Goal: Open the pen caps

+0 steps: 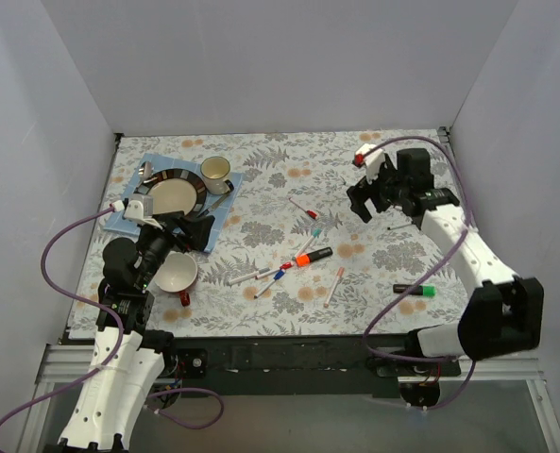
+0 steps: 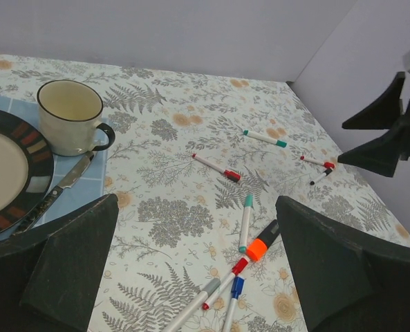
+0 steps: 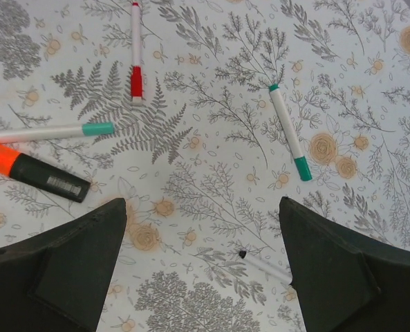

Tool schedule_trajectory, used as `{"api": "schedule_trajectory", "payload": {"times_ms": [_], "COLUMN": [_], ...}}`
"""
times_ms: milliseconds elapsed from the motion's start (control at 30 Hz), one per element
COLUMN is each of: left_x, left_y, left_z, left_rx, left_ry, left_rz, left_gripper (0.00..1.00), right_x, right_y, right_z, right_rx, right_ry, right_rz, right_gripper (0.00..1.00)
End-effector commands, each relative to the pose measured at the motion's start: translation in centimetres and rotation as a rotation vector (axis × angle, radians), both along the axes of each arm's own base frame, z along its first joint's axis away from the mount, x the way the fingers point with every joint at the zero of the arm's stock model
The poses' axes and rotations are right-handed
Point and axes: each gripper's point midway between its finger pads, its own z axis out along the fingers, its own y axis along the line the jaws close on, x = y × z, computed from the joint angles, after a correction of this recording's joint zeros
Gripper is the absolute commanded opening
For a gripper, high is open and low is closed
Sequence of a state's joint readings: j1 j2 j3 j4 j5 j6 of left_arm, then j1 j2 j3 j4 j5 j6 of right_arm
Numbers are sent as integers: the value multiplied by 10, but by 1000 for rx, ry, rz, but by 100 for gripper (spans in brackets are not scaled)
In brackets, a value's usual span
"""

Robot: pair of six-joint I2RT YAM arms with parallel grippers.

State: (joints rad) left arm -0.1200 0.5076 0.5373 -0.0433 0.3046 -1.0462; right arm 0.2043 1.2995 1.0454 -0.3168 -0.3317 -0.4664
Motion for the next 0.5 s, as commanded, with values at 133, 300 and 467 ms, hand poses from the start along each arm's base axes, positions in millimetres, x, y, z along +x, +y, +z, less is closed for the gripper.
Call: {"api": "schedule_trajectory", "payload": {"times_ms": [133,300,467], "left_x": [-3,-4,-4], "left_y": [-6,-6,-8], "left_z": [9,9,10], "left_rx": [16,16,17], "left_ry": [-34,-37,-40], "left_rz": [-36,-39,-47], "left_gripper": [98,98,98], "right_x": [67,108,146], "right_y": [4,5,-1], "right_z": [-41,-89,-107], "right_rx": [-251,-268,-258], "right_ry": [160,321,341], "right_rz": [67,76,53], "right_gripper": [98,95,88]}}
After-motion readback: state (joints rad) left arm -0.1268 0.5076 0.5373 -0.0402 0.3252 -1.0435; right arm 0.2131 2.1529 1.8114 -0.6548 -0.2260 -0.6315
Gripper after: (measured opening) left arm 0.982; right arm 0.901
